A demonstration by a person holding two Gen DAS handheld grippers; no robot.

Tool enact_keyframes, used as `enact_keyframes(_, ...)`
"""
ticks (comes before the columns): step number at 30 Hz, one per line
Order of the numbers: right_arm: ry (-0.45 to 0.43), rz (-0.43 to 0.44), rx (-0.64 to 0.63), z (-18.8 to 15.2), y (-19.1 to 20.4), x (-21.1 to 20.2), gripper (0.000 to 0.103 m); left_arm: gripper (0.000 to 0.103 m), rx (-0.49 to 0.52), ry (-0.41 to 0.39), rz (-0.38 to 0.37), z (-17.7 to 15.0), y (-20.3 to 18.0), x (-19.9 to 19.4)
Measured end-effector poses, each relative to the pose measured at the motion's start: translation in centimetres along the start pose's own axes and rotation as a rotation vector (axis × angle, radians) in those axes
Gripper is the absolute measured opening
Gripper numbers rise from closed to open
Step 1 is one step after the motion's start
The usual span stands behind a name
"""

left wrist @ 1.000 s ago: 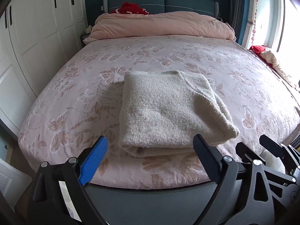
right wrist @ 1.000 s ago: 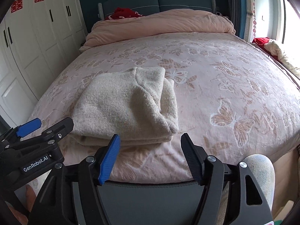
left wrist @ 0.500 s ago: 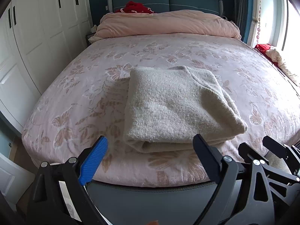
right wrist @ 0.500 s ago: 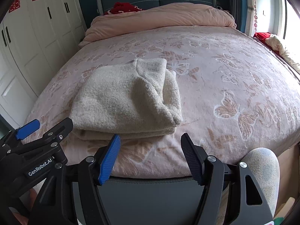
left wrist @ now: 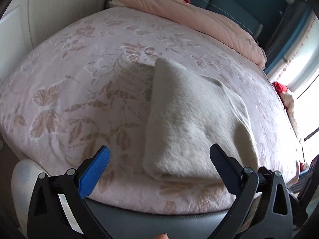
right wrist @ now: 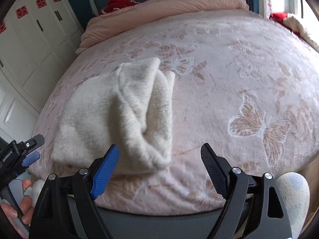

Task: Fold small clothes

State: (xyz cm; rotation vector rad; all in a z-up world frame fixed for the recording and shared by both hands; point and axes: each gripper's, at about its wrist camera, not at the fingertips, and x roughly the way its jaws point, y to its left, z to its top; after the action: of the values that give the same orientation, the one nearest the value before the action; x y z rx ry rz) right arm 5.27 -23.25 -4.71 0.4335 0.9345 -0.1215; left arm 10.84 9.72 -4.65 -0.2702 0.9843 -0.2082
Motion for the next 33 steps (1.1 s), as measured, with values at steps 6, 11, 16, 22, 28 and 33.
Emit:
enact_keyframes(6,0.221,0.215,0.169,3.0,-1.0,8.1,0.057,0.095,-0.142,0.259,-0.158,2.4,2.0,8.1)
enact_keyframes(11,0.131,0.272,0.056,5.4,2.7,3.1,0.032,0.035,-0.163,0.254,-0.266,3.8,0.6,5.3)
enact_keyframes(16,0.064,0.296,-0.031,3.5,2.9,-3.1,0.039,0.039,-0.13,0.209,-0.305,2.4,0.8,-0.3)
enact_keyframes(22,0.178,0.186,0.086,-3.8,-2.3,0.3,0.049,0.048,-0.047,0.235,-0.178,-3.5,1.5,1.5)
enact_keyframes(28,-0.006,0.127,-0.058,-0.4,1.0,-4.3,0.066,0.069,0.057,0.097,-0.122,-0.5,-1.3,-2.1)
enact_keyframes(33,0.179,0.162,-0.027,-0.5,1.6,3.0,0.016,0.054,0.118,0.16,-0.036,-1.0,-2.5,2.1)
